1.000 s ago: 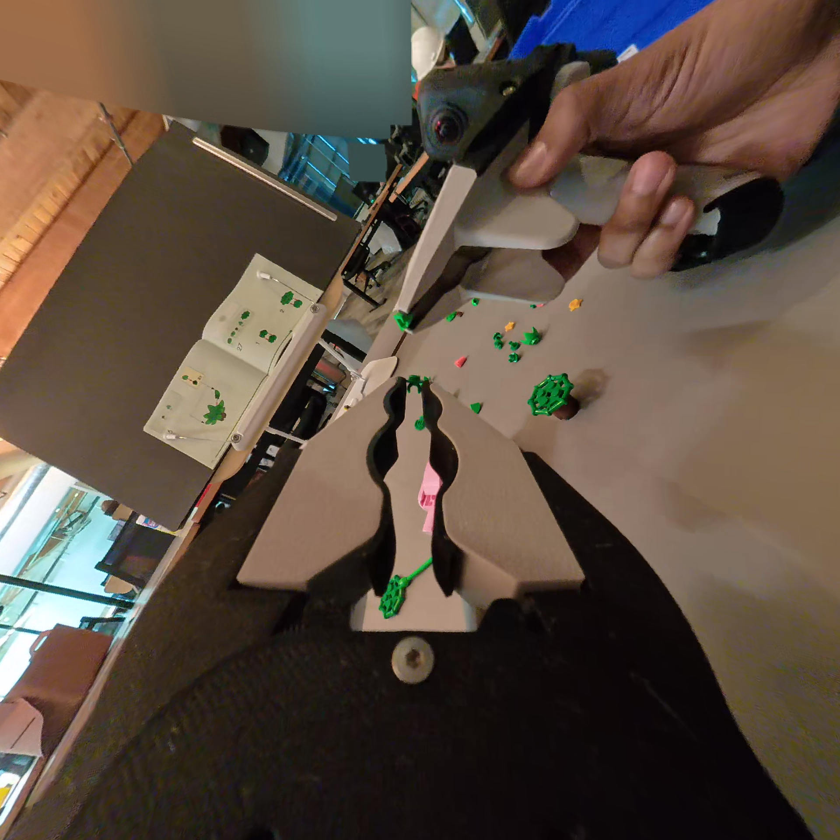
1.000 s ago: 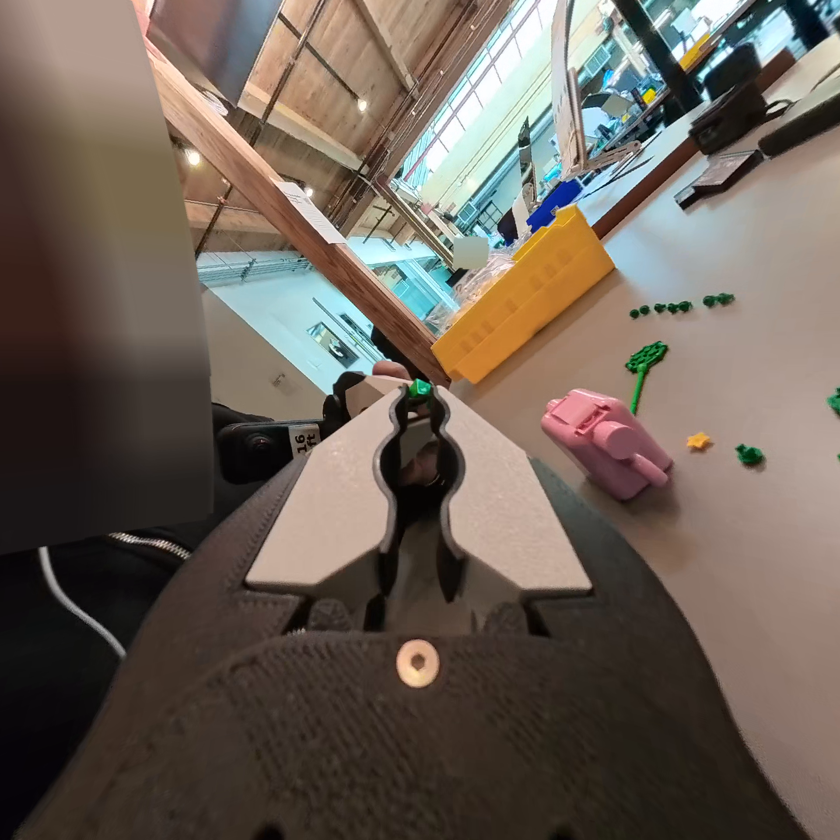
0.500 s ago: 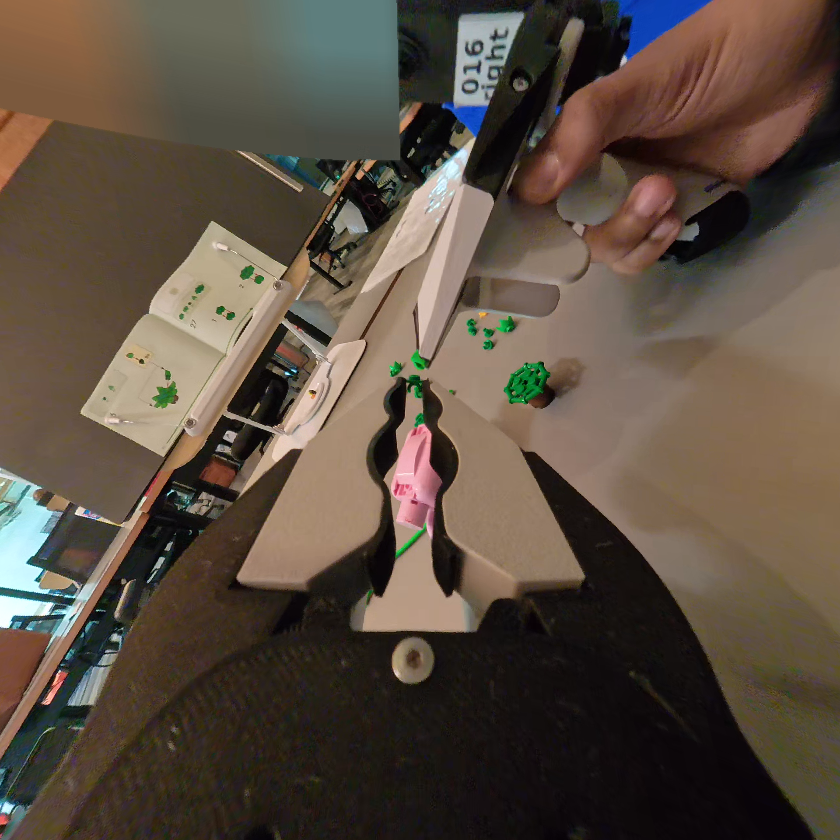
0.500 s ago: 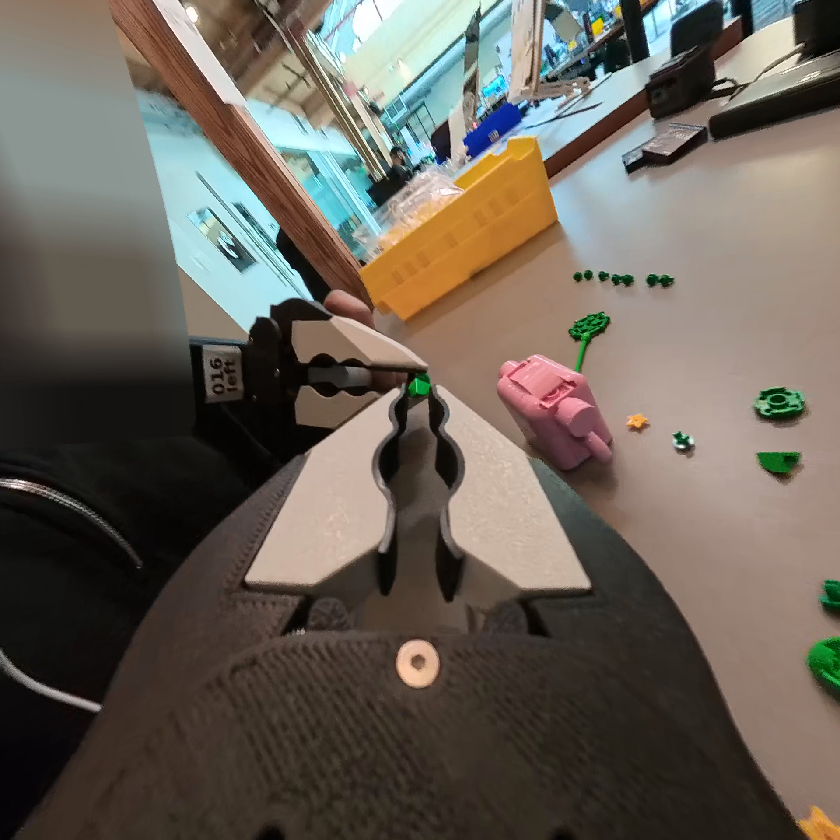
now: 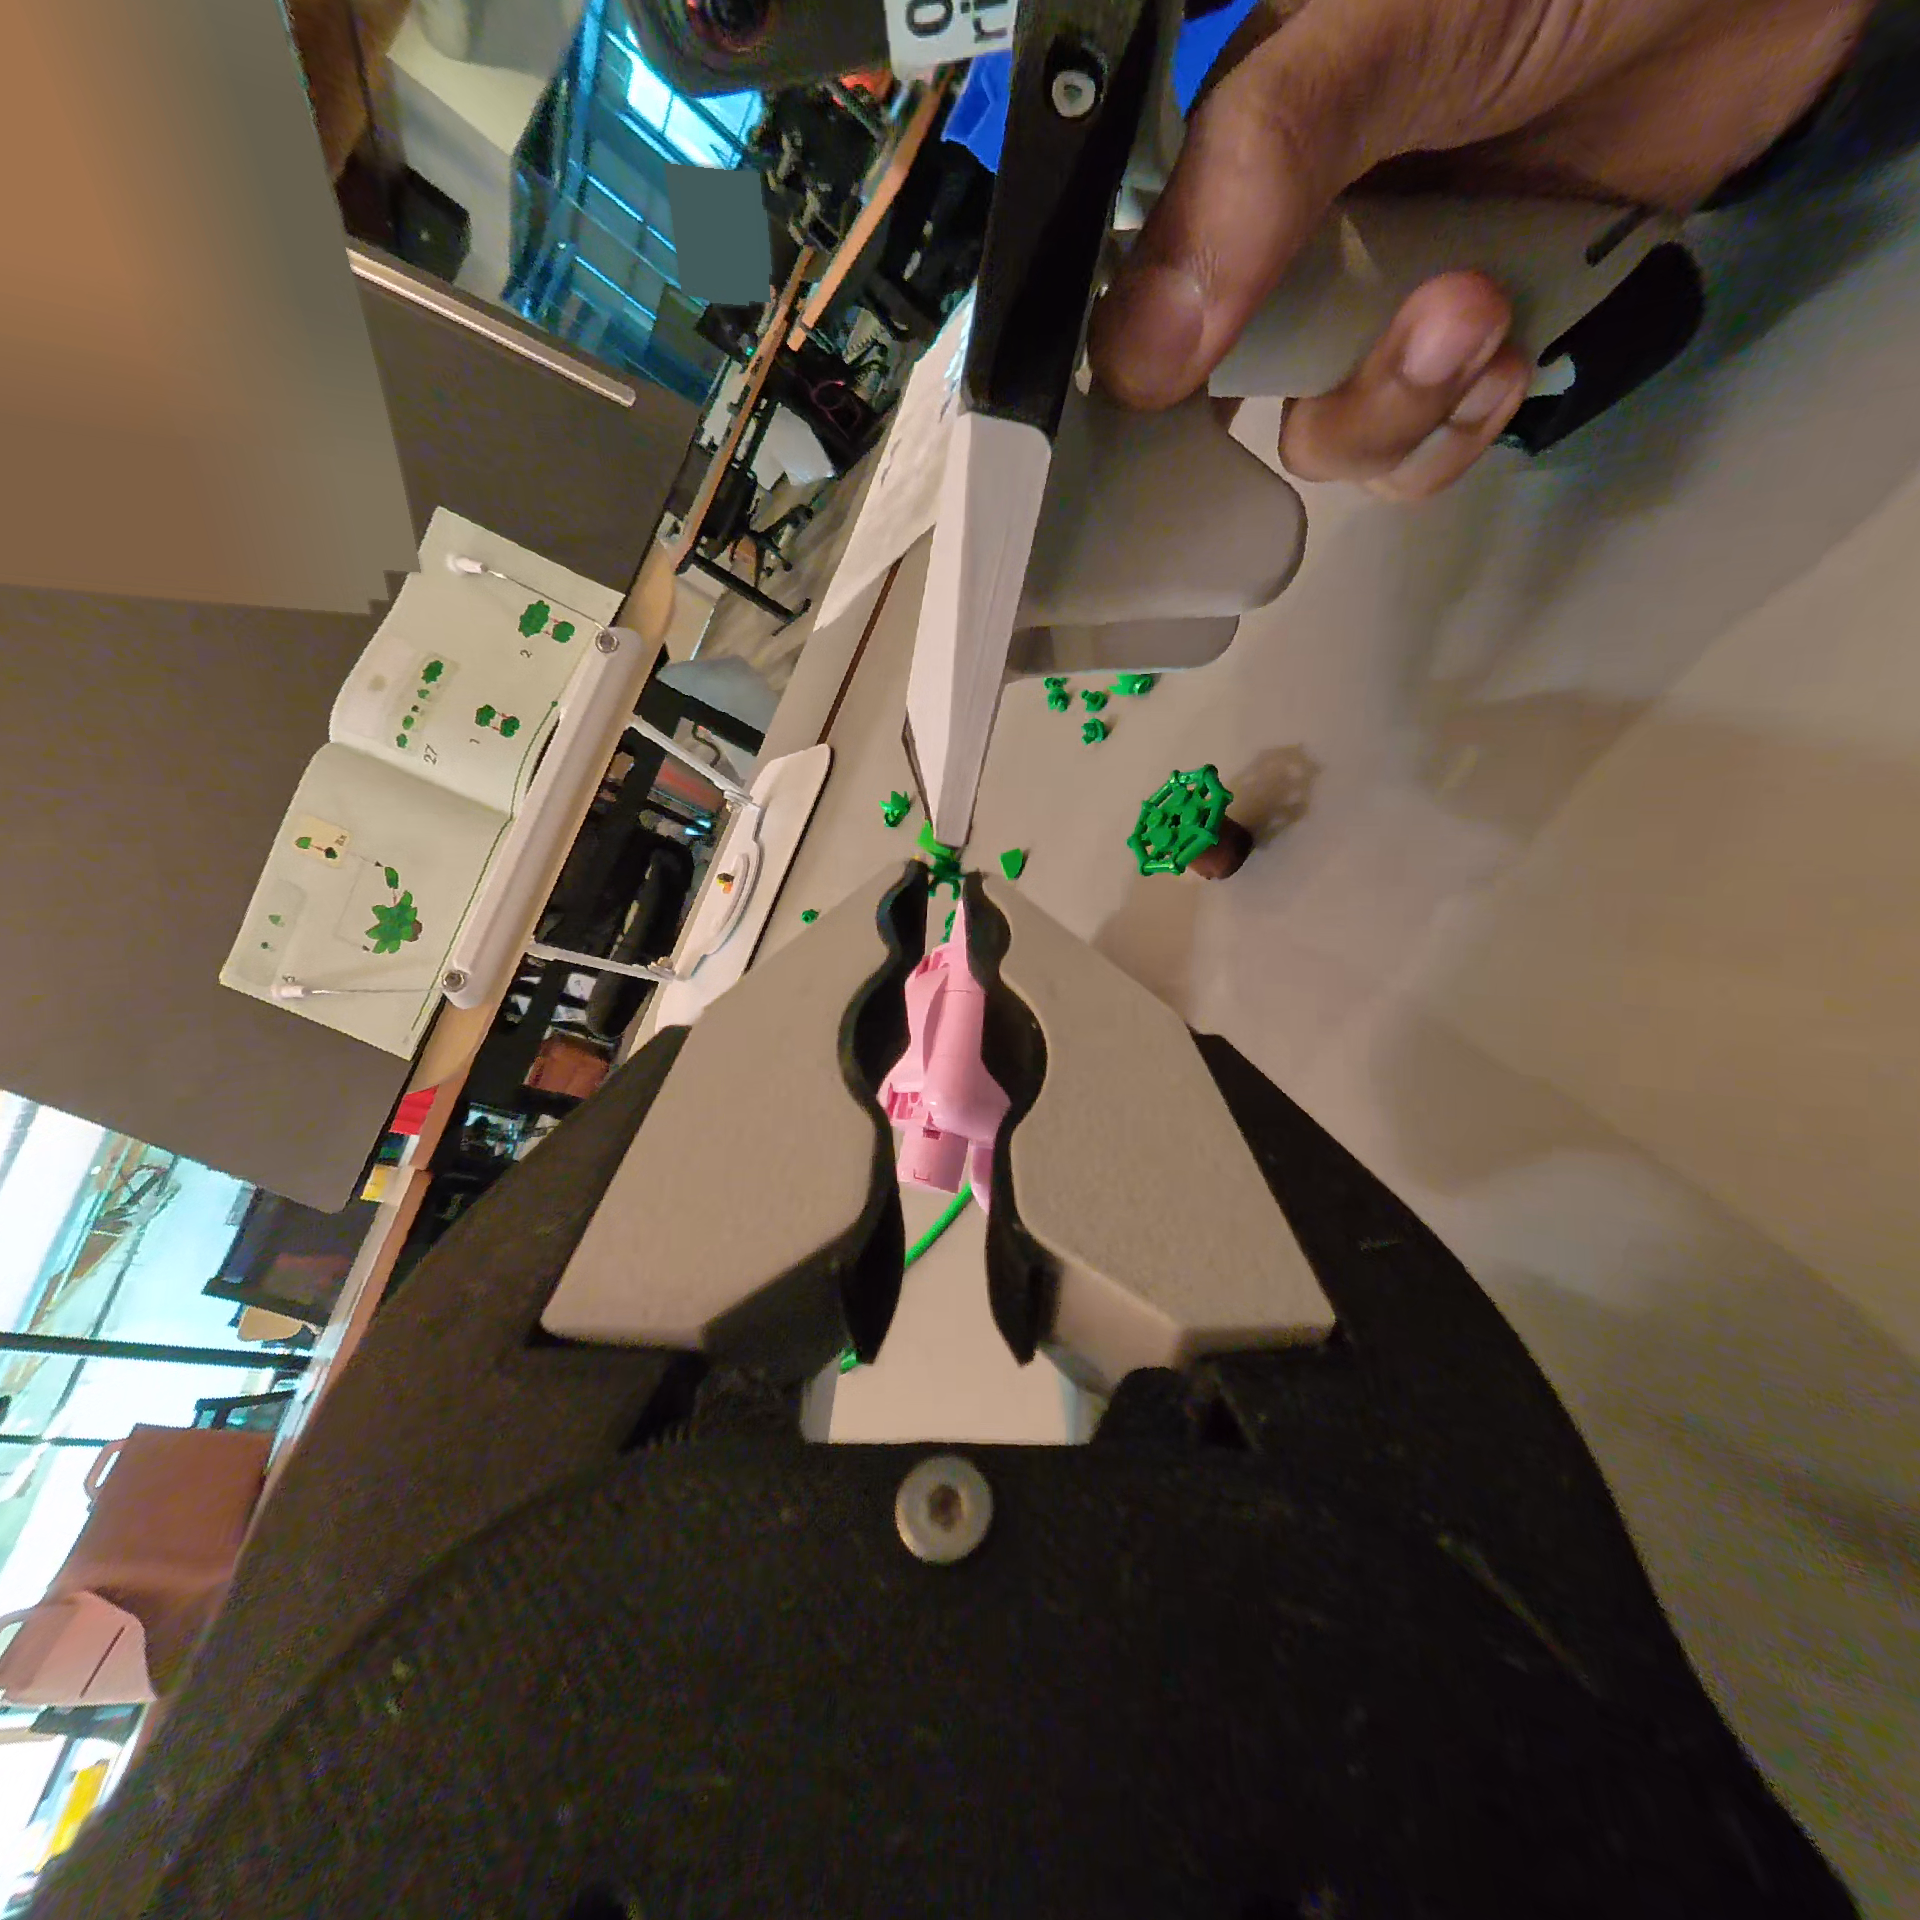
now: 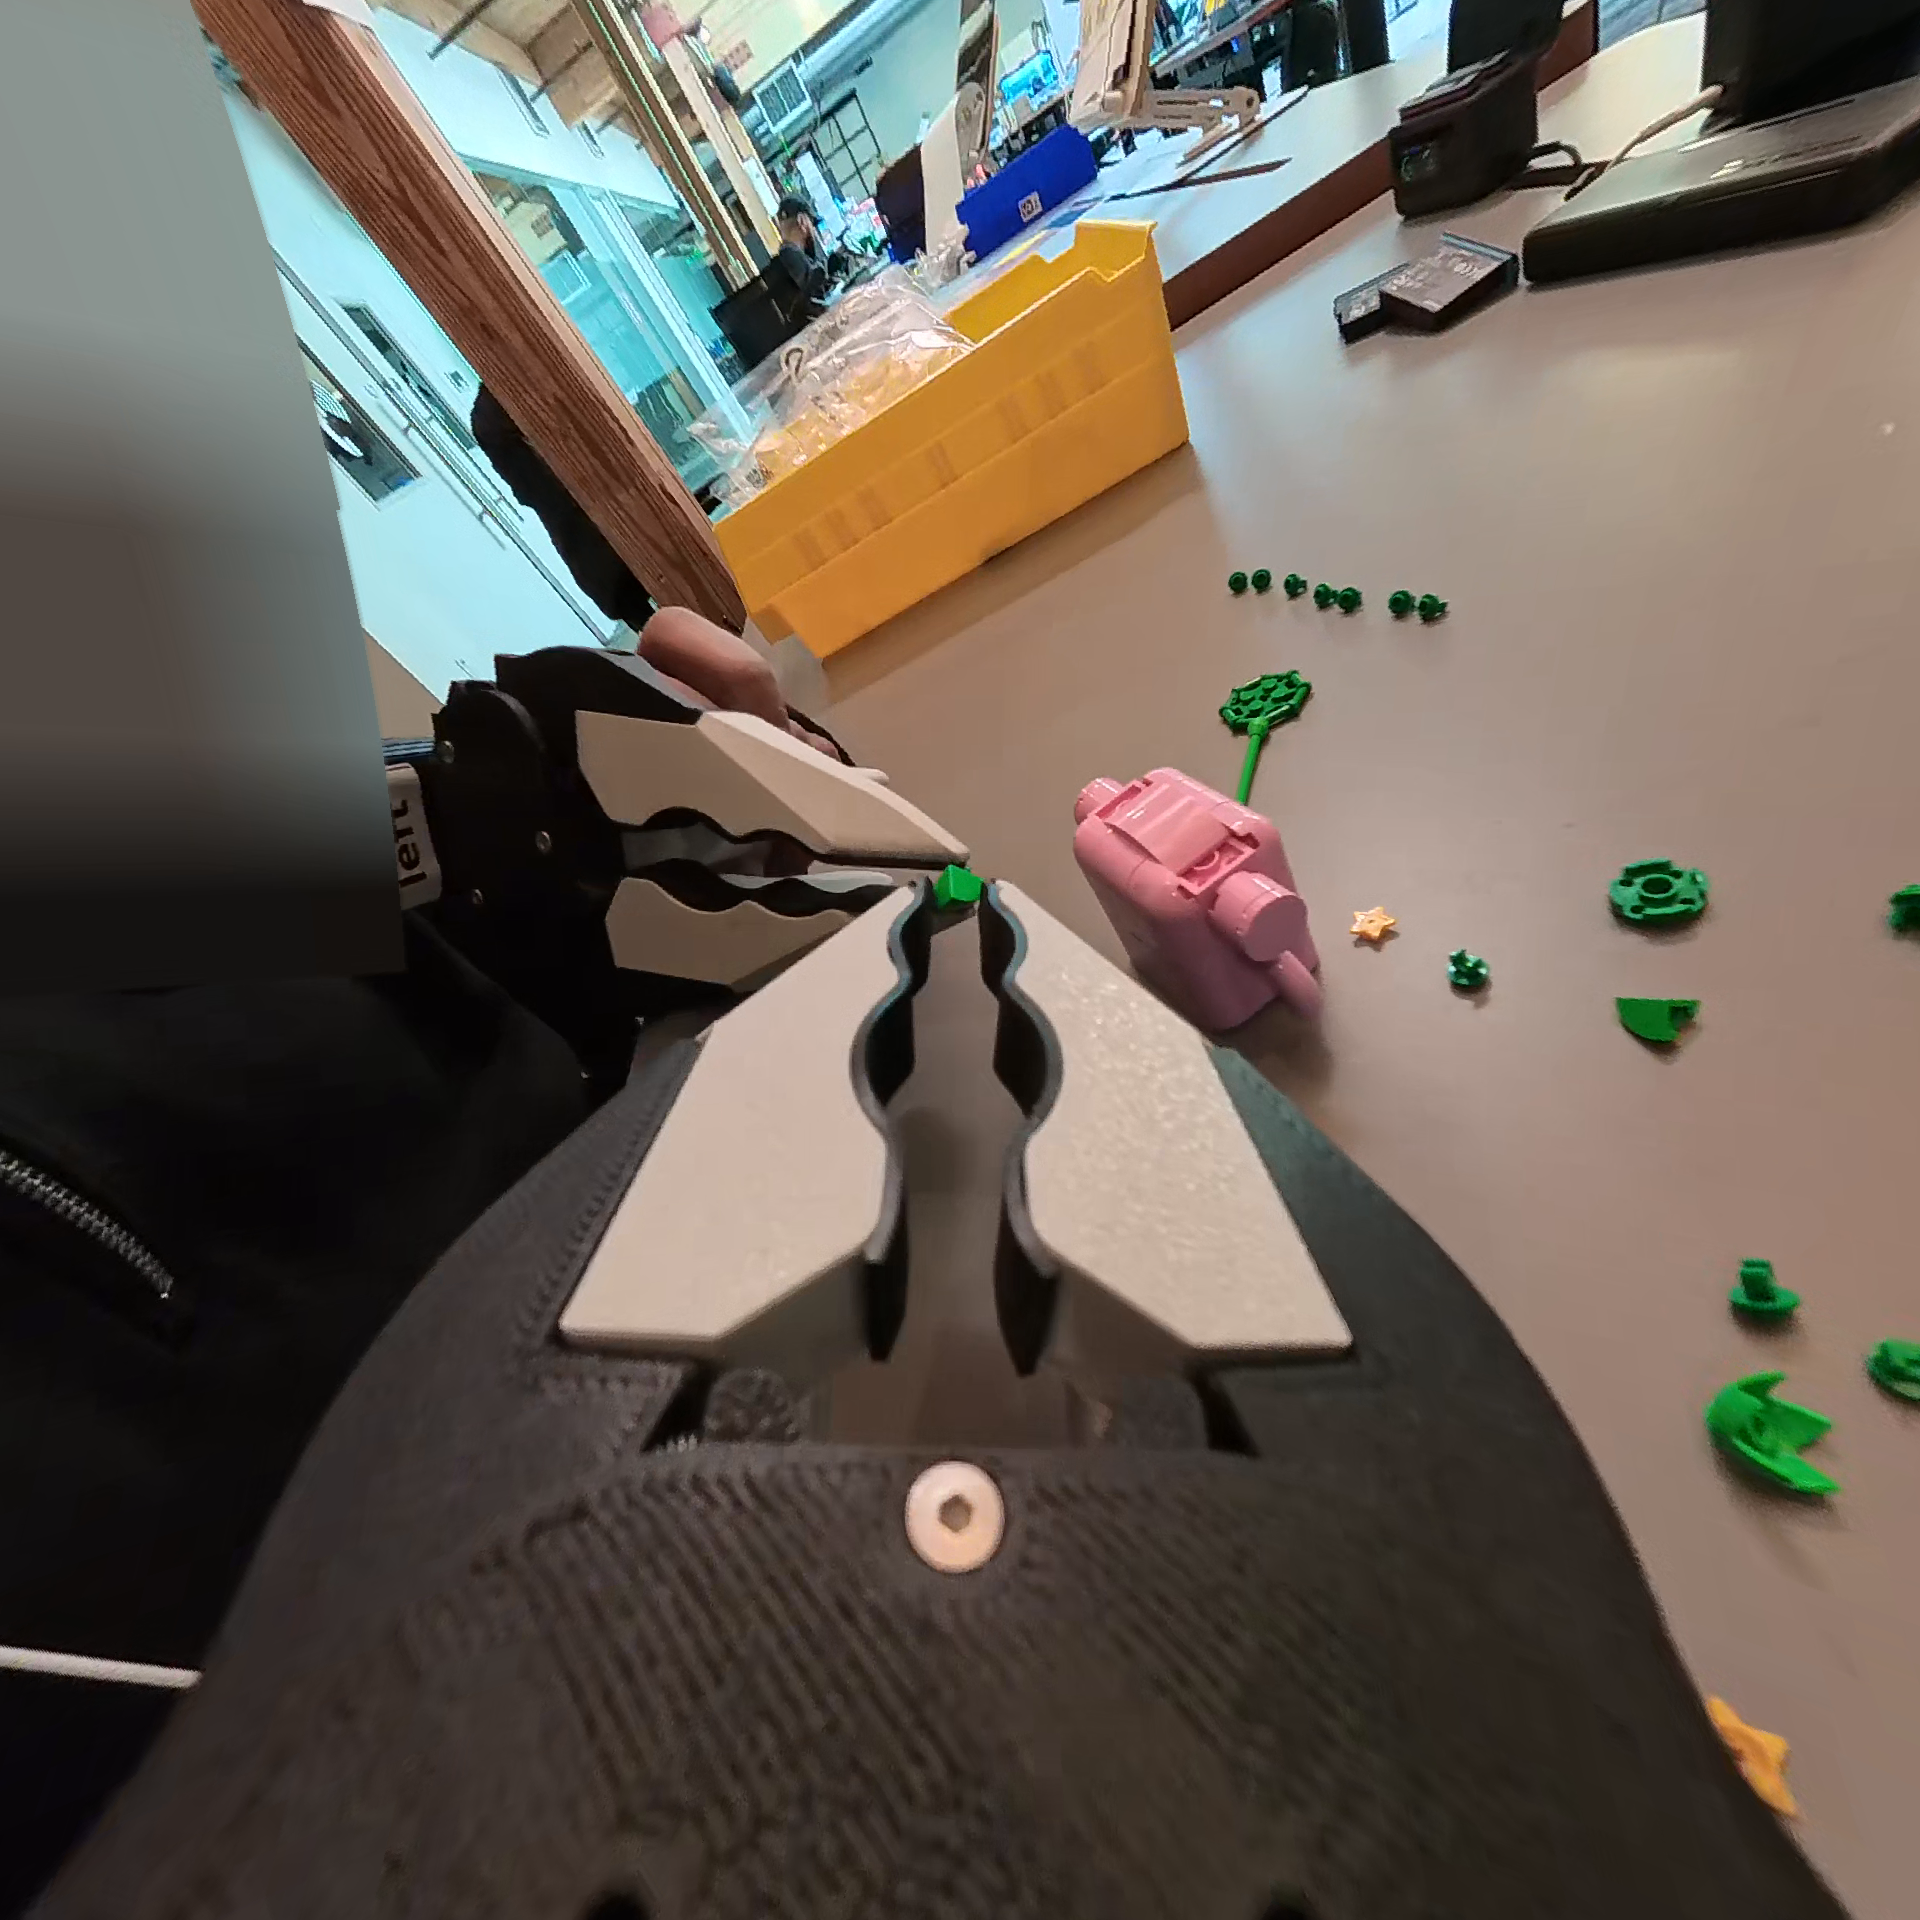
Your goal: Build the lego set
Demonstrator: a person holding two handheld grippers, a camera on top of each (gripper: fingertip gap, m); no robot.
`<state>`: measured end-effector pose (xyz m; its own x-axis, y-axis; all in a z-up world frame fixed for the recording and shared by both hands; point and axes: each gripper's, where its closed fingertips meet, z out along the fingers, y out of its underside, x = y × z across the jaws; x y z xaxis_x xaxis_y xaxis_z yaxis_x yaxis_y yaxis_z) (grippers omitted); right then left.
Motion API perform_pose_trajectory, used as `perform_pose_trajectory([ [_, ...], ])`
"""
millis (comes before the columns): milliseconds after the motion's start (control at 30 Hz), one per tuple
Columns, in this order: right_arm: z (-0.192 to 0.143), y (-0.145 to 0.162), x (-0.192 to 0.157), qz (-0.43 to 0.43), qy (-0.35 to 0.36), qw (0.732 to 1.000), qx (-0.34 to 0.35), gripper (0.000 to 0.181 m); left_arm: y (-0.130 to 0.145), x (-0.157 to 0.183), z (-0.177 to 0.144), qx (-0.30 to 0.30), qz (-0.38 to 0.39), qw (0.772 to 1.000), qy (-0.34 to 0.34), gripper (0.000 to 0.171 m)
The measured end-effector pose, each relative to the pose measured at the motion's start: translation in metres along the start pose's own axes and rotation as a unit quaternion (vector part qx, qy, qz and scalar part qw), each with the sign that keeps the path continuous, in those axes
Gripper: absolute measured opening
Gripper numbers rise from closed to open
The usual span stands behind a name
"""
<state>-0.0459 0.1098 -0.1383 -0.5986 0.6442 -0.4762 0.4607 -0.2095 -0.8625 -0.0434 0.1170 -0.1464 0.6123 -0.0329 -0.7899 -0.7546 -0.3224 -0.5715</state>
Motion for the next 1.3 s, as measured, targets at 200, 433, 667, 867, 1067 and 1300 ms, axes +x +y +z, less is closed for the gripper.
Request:
perform_pose_trajectory([
  [200,0.0005,0.0025,-0.0001,0.006,-0.001,1.0,-0.009,0.007,-0.0004,0.0009,0.0,-0.002,0.02,1.0,-0.008,0.003],
  [433,0.0011,0.0032,-0.0003,0.009,0.001,1.0,-0.012,0.007,-0.0011,0.0019,-0.0004,-0.005,0.031,0.999,-0.01,0.002],
  [667,0.0018,0.0052,0.0015,0.013,0.011,1.0,-0.018,0.007,-0.0001,0.004,0.0012,-0.019,0.057,0.998,-0.021,0.001],
  [867,0.0031,0.0052,0.0027,0.029,0.011,0.999,-0.01,0.007,-0.0002,0.0037,0.0015,-0.021,0.038,0.999,-0.014,0.0],
  [1067,0.0033,0.0049,0.0054,0.029,0.017,0.999,-0.008,0.006,0.0025,0.0034,0.0035,-0.026,0.04,0.999,-0.018,0.0],
  [1300,0.0003,0.0013,0.0075,0.037,0.013,0.999,0.006,0.007,0.0012,0.0022,0.0029,-0.015,0.021,1.0,-0.016,0.002],
])
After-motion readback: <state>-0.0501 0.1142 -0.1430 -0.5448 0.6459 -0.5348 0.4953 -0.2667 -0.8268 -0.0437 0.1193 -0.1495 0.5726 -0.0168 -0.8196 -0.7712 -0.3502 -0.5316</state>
